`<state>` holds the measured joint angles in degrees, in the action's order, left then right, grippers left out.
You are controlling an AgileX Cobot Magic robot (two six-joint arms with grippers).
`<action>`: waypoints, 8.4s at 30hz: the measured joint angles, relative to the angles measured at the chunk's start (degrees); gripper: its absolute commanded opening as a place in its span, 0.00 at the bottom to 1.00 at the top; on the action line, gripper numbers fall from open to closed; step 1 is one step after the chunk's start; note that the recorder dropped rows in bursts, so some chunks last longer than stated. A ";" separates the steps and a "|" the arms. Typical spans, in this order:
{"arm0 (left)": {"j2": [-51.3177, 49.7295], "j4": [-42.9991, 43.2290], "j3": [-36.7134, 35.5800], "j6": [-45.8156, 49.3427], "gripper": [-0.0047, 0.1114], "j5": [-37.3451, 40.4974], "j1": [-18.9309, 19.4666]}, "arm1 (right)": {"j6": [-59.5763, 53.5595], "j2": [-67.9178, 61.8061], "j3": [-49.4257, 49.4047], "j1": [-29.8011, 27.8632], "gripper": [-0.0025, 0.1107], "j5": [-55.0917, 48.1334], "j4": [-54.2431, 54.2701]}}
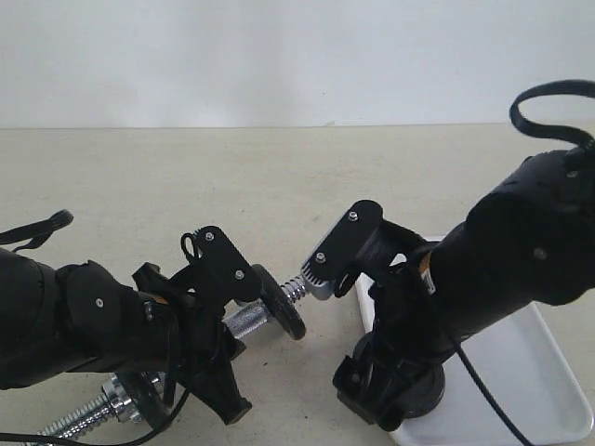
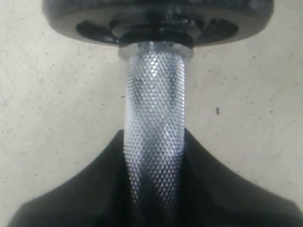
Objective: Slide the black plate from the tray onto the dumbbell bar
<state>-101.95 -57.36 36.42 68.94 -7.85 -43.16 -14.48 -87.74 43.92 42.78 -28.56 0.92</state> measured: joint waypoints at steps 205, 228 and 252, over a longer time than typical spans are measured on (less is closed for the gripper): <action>2.80 0.00 -1.42 0.48 0.08 2.87 0.21 | -1.88 -12.17 0.55 -8.36 0.02 4.28 13.25; 5.56 -0.12 -2.13 0.48 0.08 5.46 0.21 | -2.35 -9.17 0.05 -9.57 0.02 -0.19 5.50; 12.44 -0.23 -2.62 3.62 0.08 7.85 0.21 | -53.00 -3.31 -0.04 -30.56 0.02 -13.90 49.70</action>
<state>-89.51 -57.59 33.80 72.56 0.00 -42.96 -67.48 -91.04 43.88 12.22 -42.46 50.62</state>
